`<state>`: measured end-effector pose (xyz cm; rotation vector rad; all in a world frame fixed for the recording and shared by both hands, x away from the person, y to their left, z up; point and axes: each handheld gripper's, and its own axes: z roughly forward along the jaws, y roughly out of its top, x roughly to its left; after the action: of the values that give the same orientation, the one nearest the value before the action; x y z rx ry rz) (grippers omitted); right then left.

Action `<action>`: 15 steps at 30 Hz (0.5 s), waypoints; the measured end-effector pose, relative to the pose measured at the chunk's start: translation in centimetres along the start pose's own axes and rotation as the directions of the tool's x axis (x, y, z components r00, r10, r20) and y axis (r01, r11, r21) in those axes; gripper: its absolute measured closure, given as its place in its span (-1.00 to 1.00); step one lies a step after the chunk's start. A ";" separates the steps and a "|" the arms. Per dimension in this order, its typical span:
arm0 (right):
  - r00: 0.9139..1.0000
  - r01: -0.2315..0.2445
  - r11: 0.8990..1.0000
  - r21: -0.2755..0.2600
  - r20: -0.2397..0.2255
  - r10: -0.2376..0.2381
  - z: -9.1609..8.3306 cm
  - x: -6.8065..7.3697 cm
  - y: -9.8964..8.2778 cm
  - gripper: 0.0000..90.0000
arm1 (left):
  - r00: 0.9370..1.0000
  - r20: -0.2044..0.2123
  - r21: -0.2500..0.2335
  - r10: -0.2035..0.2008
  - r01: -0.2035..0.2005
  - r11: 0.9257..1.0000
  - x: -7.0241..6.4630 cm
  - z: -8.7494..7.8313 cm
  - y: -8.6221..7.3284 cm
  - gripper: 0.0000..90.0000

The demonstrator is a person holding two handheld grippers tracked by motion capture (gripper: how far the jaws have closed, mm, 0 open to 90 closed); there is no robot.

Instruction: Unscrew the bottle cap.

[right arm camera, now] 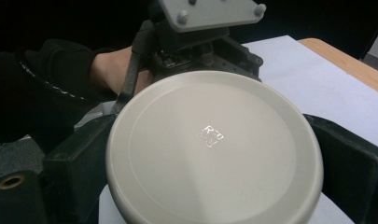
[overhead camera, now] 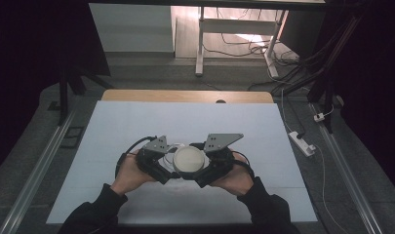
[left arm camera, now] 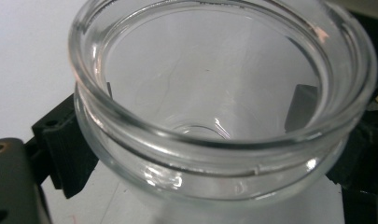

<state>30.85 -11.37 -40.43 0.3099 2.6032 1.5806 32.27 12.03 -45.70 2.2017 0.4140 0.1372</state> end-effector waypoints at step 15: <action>1.000 -0.005 1.000 0.017 0.030 0.004 -0.1 1.2 -0.8 -0.83 | 0.997 -0.071 -0.005 -0.035 0.034 0.999 1.1 0.0 0.1 -0.83</action>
<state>29.57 -11.52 -41.06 0.3383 2.5972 1.5436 33.34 12.33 -45.63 2.1900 0.4907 0.1975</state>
